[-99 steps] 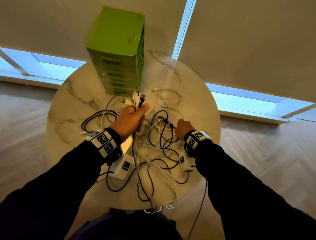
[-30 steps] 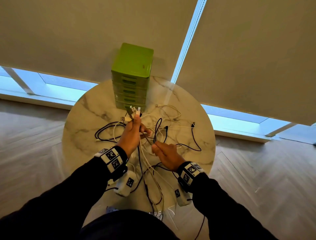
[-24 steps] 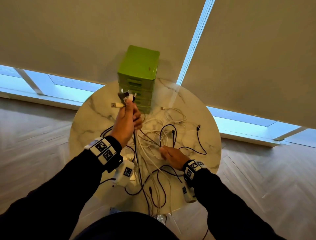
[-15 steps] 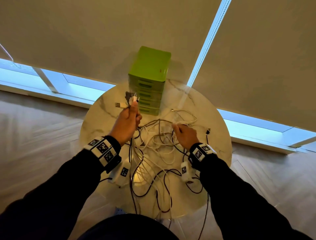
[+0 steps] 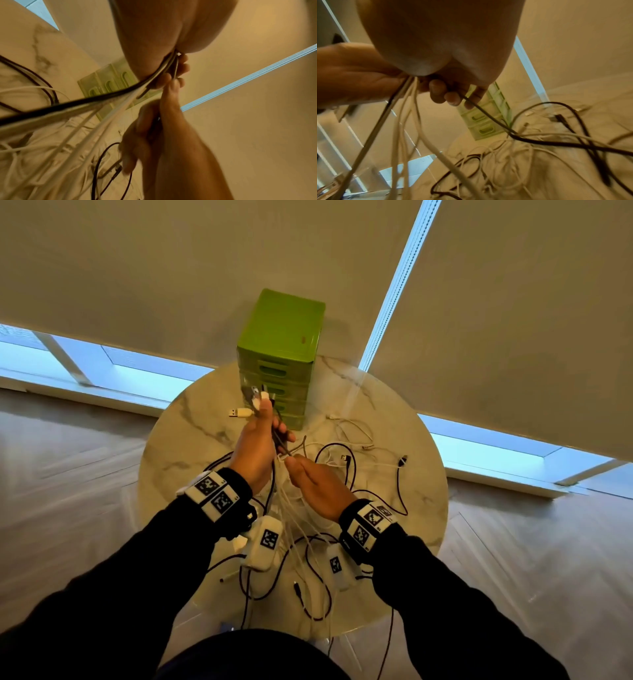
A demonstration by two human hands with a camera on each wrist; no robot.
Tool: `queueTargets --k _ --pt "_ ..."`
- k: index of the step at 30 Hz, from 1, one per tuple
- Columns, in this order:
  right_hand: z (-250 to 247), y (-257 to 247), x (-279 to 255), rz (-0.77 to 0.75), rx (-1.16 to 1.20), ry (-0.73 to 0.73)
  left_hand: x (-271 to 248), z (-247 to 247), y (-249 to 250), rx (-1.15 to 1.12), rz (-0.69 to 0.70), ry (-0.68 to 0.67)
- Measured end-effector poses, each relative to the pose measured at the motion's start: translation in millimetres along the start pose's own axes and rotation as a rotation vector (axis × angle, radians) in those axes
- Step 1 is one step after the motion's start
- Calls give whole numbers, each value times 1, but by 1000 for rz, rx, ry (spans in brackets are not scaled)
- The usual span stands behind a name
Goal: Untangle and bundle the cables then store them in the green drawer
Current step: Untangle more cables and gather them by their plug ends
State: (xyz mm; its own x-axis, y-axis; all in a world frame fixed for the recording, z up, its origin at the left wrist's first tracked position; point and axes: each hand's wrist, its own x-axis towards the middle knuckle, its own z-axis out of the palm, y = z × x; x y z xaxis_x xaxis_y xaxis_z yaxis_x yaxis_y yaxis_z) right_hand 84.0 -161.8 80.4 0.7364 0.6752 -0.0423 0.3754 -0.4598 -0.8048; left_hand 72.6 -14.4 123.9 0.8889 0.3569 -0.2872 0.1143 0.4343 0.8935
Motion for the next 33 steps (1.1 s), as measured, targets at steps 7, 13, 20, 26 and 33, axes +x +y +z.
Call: queueTargets --k 7,13,20,26,33 --pt "2 75 -26 80 -22 -6 0 -18 43 -128 121 45" --pt "-19 85 -23 354 -198 -172 -3 -36 64 -87 193 32" --pt "-43 49 32 328 -462 142 -12 -38 45 316 259 -52" --pt "-19 -35 36 0 -45 141 -13 -30 2 493 95 -8" --pt "-9 -31 15 -54 -18 -44 -17 -17 9 351 150 -50"
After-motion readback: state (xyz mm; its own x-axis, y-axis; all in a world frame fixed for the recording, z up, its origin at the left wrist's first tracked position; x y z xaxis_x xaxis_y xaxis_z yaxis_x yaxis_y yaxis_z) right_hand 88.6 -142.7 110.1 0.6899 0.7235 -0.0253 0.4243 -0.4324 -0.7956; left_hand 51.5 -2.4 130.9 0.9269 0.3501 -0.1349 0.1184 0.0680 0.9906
